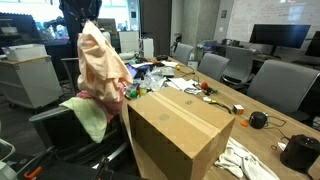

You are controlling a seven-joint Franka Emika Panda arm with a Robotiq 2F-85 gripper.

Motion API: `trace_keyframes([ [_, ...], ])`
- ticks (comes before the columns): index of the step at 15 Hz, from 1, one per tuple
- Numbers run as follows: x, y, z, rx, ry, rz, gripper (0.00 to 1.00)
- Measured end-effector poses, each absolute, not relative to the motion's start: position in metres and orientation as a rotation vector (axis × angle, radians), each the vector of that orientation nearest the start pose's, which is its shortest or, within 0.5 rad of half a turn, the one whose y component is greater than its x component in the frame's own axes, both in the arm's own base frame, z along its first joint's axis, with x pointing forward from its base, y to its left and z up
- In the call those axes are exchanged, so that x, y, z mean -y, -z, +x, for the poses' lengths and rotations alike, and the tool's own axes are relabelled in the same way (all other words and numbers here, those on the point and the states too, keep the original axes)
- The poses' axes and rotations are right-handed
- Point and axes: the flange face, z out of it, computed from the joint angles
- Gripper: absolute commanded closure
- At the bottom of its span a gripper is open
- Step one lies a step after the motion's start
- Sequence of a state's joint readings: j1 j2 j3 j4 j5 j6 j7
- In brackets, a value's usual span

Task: Put the green towel, the pink shirt and the peach shirt on the backrest of the chair respectively

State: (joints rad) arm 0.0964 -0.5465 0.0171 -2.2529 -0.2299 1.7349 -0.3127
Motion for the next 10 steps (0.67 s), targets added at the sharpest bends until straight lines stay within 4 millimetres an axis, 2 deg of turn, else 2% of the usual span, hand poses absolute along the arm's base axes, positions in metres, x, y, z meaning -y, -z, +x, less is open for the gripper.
trace_keyframes([
  [10,-0.064,-0.589,0.381,1.21,-0.039,-3.16,0.98],
])
